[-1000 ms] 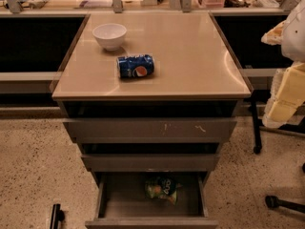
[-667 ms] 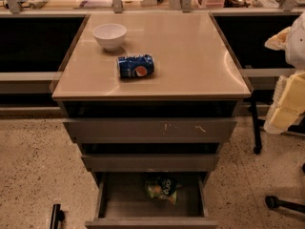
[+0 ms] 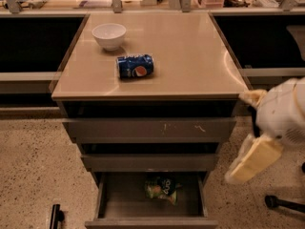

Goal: Pick green rice chip bag from bottom drawer and place on counter

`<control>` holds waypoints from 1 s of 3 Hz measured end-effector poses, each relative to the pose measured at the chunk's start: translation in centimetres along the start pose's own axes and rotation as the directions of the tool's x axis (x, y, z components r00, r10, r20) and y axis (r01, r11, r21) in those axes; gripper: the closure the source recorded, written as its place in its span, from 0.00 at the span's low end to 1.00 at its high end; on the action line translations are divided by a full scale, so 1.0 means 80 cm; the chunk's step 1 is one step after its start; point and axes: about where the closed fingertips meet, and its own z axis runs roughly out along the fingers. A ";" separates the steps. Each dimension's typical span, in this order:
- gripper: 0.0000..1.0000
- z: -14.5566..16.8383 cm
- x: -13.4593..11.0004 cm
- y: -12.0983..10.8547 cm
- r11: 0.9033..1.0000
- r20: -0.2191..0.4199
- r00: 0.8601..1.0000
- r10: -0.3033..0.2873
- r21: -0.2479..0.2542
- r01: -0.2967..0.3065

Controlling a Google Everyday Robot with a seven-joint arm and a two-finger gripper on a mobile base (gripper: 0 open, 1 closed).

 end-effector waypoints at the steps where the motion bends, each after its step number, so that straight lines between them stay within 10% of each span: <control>1: 0.00 0.121 0.018 0.048 0.986 0.086 0.988 0.126 -0.119 -0.116; 3: 0.00 0.168 0.033 0.068 0.980 0.082 0.985 0.149 -0.146 -0.136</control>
Offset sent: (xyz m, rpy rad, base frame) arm -0.0073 0.0363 -0.0820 0.1372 0.0914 -0.0303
